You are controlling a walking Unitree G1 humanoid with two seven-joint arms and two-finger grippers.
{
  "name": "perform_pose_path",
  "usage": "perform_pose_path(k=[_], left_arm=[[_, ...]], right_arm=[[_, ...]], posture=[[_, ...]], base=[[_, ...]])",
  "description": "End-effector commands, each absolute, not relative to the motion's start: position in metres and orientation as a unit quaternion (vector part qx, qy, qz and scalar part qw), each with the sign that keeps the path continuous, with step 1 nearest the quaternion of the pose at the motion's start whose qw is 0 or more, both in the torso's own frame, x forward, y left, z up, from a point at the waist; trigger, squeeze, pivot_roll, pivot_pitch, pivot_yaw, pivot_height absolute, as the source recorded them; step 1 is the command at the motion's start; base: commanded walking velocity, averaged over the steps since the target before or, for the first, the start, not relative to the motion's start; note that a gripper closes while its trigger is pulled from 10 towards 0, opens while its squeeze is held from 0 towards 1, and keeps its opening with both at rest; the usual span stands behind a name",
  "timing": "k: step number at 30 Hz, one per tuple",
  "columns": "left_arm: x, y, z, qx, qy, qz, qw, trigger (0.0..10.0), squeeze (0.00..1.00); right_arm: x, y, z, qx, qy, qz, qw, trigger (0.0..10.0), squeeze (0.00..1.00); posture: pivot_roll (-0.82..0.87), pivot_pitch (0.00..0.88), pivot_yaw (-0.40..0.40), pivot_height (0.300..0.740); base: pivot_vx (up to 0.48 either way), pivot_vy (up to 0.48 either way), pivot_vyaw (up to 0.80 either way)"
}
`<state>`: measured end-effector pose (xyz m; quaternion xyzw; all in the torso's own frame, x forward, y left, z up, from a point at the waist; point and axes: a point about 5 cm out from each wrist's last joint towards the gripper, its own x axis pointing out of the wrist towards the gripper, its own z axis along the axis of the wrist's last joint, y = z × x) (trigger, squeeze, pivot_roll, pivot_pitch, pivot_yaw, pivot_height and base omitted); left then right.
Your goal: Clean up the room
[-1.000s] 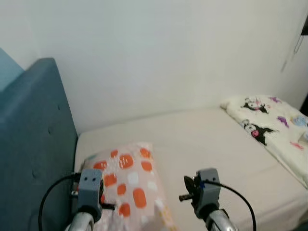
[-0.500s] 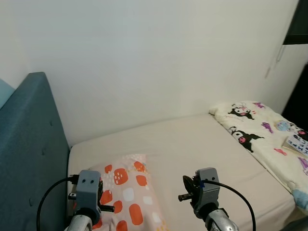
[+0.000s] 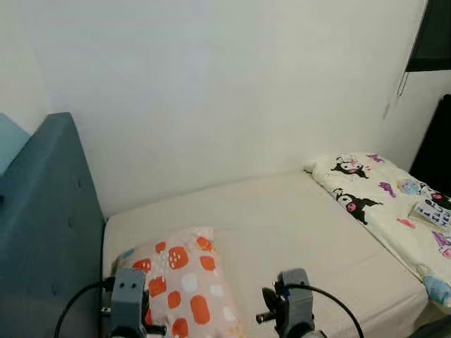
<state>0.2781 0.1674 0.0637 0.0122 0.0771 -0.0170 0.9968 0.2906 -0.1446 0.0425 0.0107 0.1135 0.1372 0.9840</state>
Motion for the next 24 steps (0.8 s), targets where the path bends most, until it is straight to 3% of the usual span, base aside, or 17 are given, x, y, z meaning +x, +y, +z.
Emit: perform_pose_path(k=[1,14,24], left_arm=[[0.2707,0.1669,0.0483,0.024,0.109,-0.027,0.993,10.0,0.00],[0.2683,0.1682,0.0460,0.009,0.108,-0.015,0.994,10.0,0.00],[0.2708,0.1620,0.0488,0.006,0.102,-0.018,0.995,10.0,0.00]], right_arm=[[0.2835,-0.1446,0.0301,0.011,0.139,0.131,0.982,10.0,0.00],[0.2844,-0.1441,0.0310,0.013,0.129,0.121,0.984,10.0,0.00],[0.2867,-0.1393,0.0341,-0.020,0.118,0.140,0.983,10.0,0.00]], posture=[[0.02,0.106,-0.036,0.740],[0.02,0.101,-0.036,0.740],[0.02,0.110,-0.039,0.740]], base=[[0.000,0.000,0.00],[0.000,0.000,0.00],[0.000,-0.456,0.70]])
